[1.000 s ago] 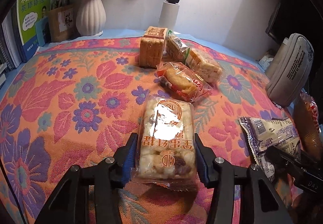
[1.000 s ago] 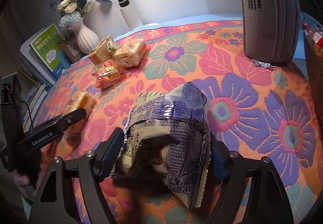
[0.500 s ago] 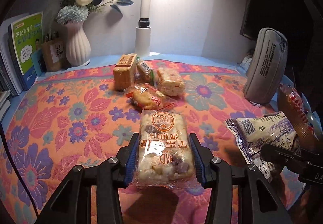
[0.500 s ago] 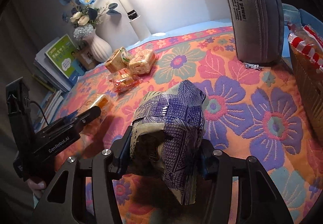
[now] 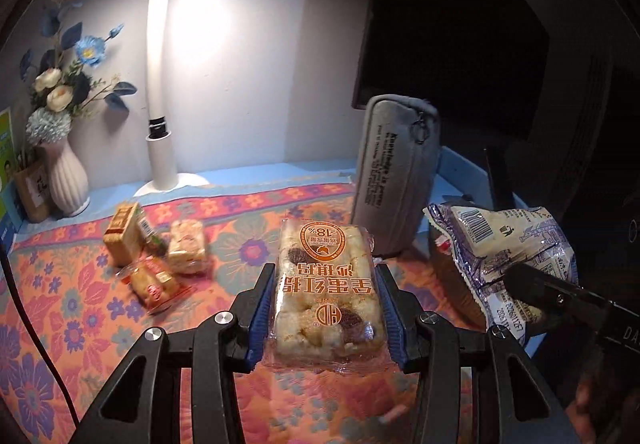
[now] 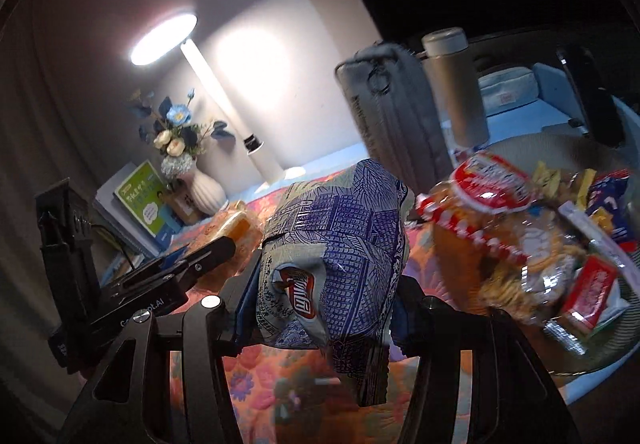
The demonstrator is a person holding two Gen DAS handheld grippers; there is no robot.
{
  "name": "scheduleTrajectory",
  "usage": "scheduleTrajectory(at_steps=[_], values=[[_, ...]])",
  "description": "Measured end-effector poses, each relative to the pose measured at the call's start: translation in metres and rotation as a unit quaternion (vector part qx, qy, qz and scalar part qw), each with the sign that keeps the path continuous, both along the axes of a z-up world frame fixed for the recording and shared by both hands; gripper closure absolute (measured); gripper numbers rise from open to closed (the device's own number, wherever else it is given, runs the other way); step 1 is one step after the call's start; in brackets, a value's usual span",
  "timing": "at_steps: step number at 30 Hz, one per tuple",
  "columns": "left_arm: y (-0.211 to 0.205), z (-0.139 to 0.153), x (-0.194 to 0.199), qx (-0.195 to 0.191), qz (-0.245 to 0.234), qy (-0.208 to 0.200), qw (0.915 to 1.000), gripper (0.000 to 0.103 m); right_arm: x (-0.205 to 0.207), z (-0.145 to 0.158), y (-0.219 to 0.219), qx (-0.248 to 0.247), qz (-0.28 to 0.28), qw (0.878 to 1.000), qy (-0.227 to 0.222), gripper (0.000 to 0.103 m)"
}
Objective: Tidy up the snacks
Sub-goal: 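Carry both packs to the glass plate and open both tools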
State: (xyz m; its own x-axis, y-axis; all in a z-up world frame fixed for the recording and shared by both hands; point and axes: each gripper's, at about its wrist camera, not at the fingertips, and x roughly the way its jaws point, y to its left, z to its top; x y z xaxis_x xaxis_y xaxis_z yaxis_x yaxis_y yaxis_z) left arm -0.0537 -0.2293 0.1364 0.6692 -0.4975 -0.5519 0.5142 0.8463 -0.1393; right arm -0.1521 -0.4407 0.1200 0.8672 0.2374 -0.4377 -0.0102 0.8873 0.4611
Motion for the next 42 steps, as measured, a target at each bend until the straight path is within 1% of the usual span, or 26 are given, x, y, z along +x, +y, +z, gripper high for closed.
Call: scheduleTrajectory(at_steps=[3, 6, 8, 12, 17, 21, 23, 24, 25, 26, 27, 28, 30, 35, 39, 42], values=[[-0.036, 0.008, -0.004, 0.001, -0.032, -0.004, 0.9995, 0.057, -0.010, 0.005, -0.039, -0.005, -0.047, 0.999, -0.009, 0.051], [-0.075, 0.011, -0.011, 0.006, -0.068, -0.007, 0.9977, 0.057, -0.017, 0.006, -0.080, -0.006, -0.089, 0.996, -0.008, 0.051], [-0.100, 0.010, -0.017, 0.010, -0.092, -0.007, 0.9957, 0.057, -0.022, 0.006, -0.107, -0.007, -0.118, 0.993, -0.006, 0.051], [-0.142, 0.007, -0.029, 0.016, -0.137, -0.002, 0.9904, 0.057, -0.023, 0.004, -0.143, -0.020, -0.156, 0.987, 0.004, 0.051], [-0.185, -0.001, -0.042, 0.030, -0.179, -0.003, 0.9834, 0.057, -0.009, -0.004, -0.175, -0.023, -0.175, 0.984, 0.028, 0.051], [-0.211, -0.008, -0.042, 0.038, -0.200, 0.005, 0.9789, 0.057, 0.005, -0.012, -0.189, -0.016, -0.173, 0.984, 0.043, 0.051], [-0.221, -0.012, -0.041, 0.041, -0.214, 0.013, 0.9759, 0.057, 0.011, -0.016, -0.195, -0.015, -0.171, 0.984, 0.048, 0.048], [-0.225, -0.014, -0.041, 0.042, -0.221, 0.017, 0.9743, 0.057, 0.012, -0.017, -0.198, -0.012, -0.169, 0.984, 0.052, 0.047], [-0.229, -0.017, -0.040, 0.046, -0.227, 0.021, 0.9727, 0.056, 0.012, -0.019, -0.201, -0.007, -0.167, 0.984, 0.055, 0.042], [-0.232, -0.019, -0.040, 0.051, -0.227, 0.022, 0.9724, 0.053, 0.012, -0.021, -0.204, 0.001, -0.164, 0.985, 0.057, 0.040], [-0.232, -0.021, -0.039, 0.056, -0.223, 0.020, 0.9729, 0.053, 0.012, -0.023, -0.204, 0.006, -0.162, 0.985, 0.058, 0.040], [-0.233, -0.022, -0.040, 0.057, -0.221, 0.017, 0.9733, 0.053, 0.009, -0.024, -0.206, 0.005, -0.167, 0.984, 0.062, 0.036], [-0.227, -0.023, -0.038, 0.057, -0.218, 0.017, 0.9742, 0.053, 0.004, -0.025, -0.210, 0.008, -0.171, 0.983, 0.060, 0.036], [-0.201, -0.017, -0.032, 0.039, -0.198, 0.022, 0.9792, 0.052, -0.009, -0.025, -0.212, 0.026, -0.176, 0.983, 0.054, 0.036], [-0.179, -0.011, -0.030, 0.029, -0.183, 0.019, 0.9825, 0.052, -0.016, -0.018, -0.203, 0.033, -0.173, 0.983, 0.045, 0.036], [-0.162, -0.007, -0.029, 0.023, -0.172, 0.015, 0.9847, 0.052, -0.019, -0.011, -0.190, 0.024, -0.165, 0.985, 0.036, 0.036]])
